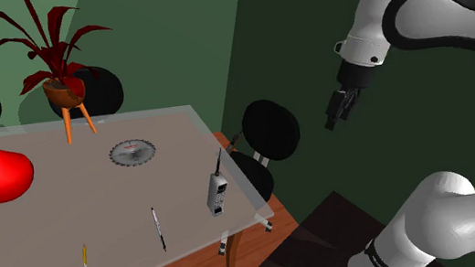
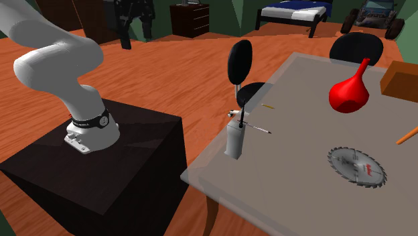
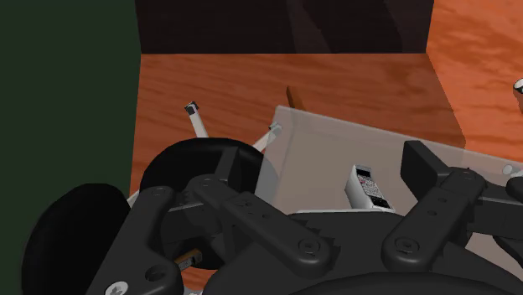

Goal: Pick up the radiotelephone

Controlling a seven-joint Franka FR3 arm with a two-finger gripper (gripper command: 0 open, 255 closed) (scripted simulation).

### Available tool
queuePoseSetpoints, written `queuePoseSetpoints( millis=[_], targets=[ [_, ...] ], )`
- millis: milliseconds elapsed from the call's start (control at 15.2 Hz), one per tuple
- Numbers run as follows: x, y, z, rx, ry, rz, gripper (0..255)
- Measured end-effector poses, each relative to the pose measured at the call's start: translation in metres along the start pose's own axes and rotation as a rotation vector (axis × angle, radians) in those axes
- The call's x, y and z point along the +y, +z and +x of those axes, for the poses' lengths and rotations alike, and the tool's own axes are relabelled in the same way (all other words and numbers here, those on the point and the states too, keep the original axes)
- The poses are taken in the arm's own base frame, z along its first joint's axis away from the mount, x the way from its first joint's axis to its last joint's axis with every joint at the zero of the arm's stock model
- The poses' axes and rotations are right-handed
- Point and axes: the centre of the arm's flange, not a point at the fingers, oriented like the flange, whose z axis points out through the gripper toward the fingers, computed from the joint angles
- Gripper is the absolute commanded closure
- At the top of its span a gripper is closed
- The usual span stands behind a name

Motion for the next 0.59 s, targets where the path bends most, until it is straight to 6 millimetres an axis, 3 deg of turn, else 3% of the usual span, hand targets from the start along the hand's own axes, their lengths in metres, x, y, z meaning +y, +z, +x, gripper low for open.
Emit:
queuePoseSetpoints(
  millis=[198,594],
  targets=[
    [-0.007,0.013,0.01,-0.001,0.003,-0.005,0],
    [-0.041,0.062,0.056,-0.002,0.019,-0.028,0]
  ],
)
